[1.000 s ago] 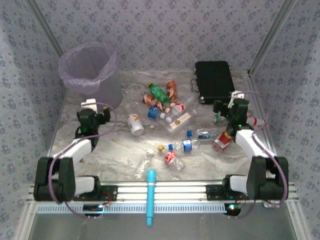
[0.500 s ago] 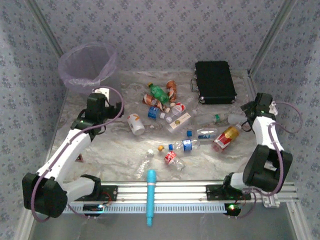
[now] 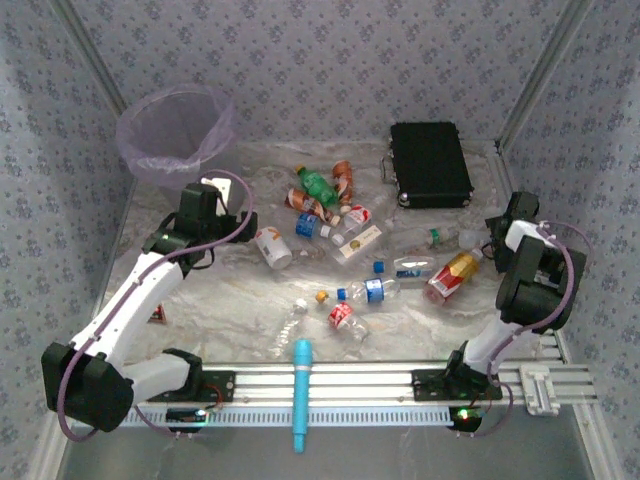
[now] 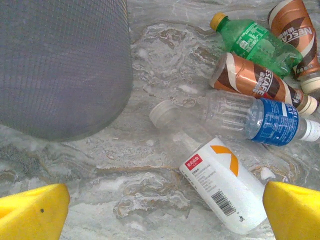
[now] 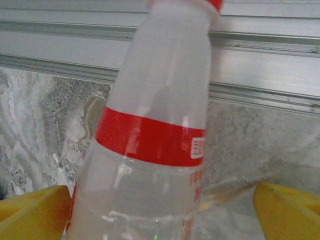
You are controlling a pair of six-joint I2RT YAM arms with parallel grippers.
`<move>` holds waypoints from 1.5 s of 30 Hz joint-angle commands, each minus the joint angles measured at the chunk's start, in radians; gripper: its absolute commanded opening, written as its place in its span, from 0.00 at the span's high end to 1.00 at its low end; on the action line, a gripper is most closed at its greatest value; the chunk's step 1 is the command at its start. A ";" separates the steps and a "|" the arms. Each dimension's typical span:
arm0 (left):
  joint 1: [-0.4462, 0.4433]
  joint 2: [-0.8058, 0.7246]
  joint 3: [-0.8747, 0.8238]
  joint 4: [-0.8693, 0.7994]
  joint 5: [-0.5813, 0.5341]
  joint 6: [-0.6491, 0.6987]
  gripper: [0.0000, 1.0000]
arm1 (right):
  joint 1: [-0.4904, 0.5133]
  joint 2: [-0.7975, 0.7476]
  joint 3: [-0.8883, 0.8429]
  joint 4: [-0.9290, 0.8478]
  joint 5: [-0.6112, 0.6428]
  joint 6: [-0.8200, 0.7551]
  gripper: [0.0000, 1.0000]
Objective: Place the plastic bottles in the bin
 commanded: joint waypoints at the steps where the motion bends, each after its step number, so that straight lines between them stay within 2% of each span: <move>1: -0.005 -0.013 0.045 -0.028 -0.011 -0.015 0.02 | -0.006 0.017 0.027 0.035 -0.005 0.022 0.12; 7: -0.007 0.005 0.054 -0.030 0.007 -0.032 0.02 | -0.010 0.011 0.028 0.039 0.007 -0.015 0.27; 16: -0.020 0.026 0.088 -0.052 0.041 -0.049 0.02 | -0.007 -0.045 0.047 0.030 -0.086 -0.104 0.44; 20: -0.027 0.023 0.098 -0.055 0.070 -0.059 0.02 | 0.015 -0.114 0.070 -0.030 -0.117 -0.166 0.45; 23: -0.031 0.028 0.120 -0.044 0.166 -0.098 0.01 | 0.056 -0.190 0.083 -0.078 -0.151 -0.216 0.45; 27: -0.050 0.073 0.170 0.030 0.459 -0.188 0.00 | 0.168 -0.326 0.091 -0.118 -0.189 -0.300 0.45; 32: -0.104 0.159 0.207 0.165 0.703 -0.344 0.00 | 0.371 -0.441 0.109 -0.093 -0.286 -0.377 0.51; 39: -0.227 0.252 0.224 0.345 0.770 -0.428 0.00 | 0.654 -0.426 0.170 -0.068 -0.463 -0.434 0.54; 42: -0.270 0.295 0.228 0.428 0.807 -0.469 0.00 | 0.716 -0.391 0.187 -0.023 -0.564 -0.416 0.54; 45: -0.299 0.332 0.241 0.435 0.822 -0.458 0.02 | 0.758 -0.349 0.240 -0.013 -0.633 -0.402 0.53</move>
